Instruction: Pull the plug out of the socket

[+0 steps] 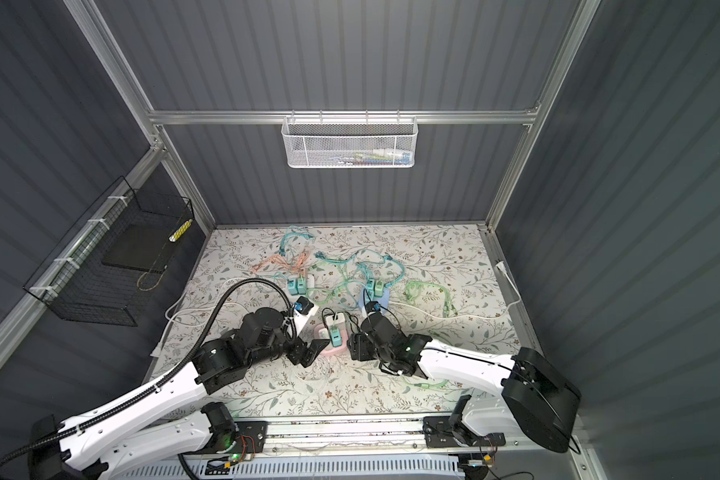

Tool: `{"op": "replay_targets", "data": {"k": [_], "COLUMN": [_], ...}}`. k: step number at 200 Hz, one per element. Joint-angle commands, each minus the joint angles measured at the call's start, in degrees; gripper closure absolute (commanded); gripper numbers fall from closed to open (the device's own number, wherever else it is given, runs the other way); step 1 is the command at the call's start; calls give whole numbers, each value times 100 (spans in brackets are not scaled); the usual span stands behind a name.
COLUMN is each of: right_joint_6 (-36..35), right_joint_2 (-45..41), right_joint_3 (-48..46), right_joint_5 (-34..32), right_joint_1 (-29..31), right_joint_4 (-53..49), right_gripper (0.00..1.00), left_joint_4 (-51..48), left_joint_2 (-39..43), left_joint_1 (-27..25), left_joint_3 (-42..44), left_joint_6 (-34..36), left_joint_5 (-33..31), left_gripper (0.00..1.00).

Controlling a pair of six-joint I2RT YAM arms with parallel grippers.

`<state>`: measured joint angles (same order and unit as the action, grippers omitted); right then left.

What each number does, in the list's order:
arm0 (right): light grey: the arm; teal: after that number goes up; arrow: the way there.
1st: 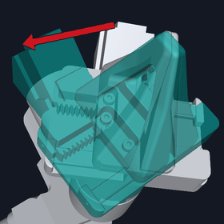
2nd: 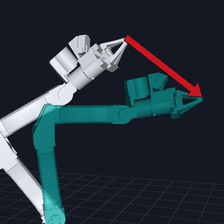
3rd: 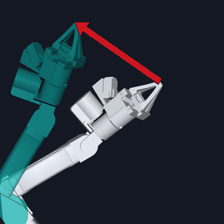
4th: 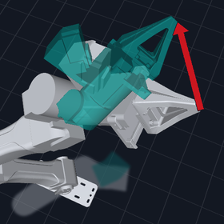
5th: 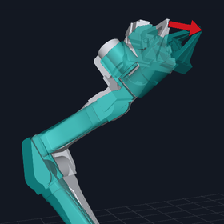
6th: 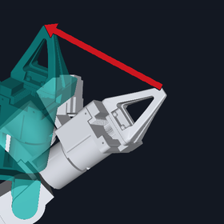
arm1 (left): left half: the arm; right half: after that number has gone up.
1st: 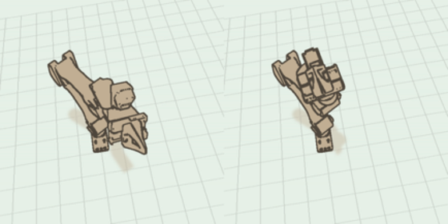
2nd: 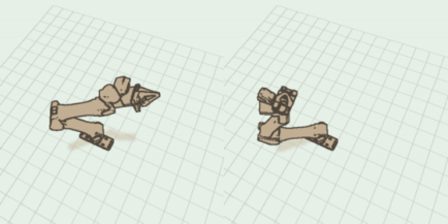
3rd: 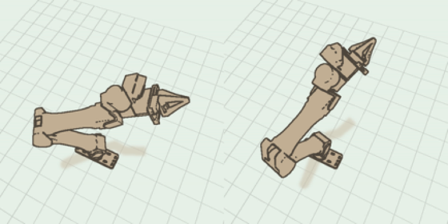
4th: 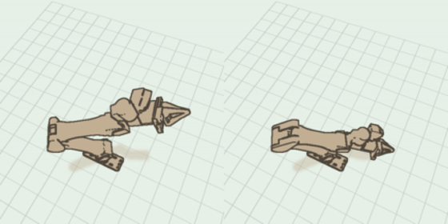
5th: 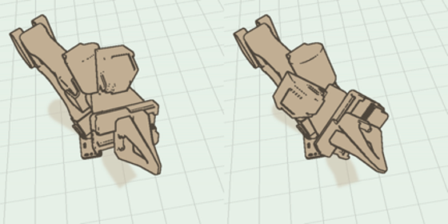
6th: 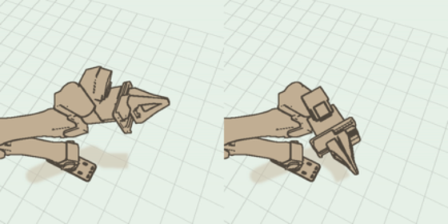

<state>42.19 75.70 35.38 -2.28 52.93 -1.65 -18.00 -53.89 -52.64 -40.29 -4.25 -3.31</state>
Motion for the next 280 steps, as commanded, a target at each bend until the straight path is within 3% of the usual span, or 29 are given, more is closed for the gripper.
{"op": "replay_targets", "data": {"k": [1, 42, 126, 233, 280], "right_joint_6": [122, 129, 99, -71, -53], "right_joint_2": [224, 507, 856, 1069, 1096], "right_joint_3": [226, 266, 321, 312, 276], "right_joint_5": [268, 647, 1015, 1377, 1462], "right_joint_1": [-101, -263, -585, -800, -905], "right_joint_4": [54, 226, 287, 422, 489], "right_gripper": [32, 40, 53, 49, 48], "left_joint_4": [56, 366, 164, 167, 145], "left_joint_2": [-220, -525, -1571, -2041, -2256], "left_joint_1": [-40, -37, -36, -36, -41], "left_joint_3": [140, 390, -113, -316, -371], "left_joint_6": [175, 231, 723, 1542, 1571], "left_joint_5": [-22, -220, -601, -481, -201], "left_gripper": [9, 9, 18, 30, 39]}}
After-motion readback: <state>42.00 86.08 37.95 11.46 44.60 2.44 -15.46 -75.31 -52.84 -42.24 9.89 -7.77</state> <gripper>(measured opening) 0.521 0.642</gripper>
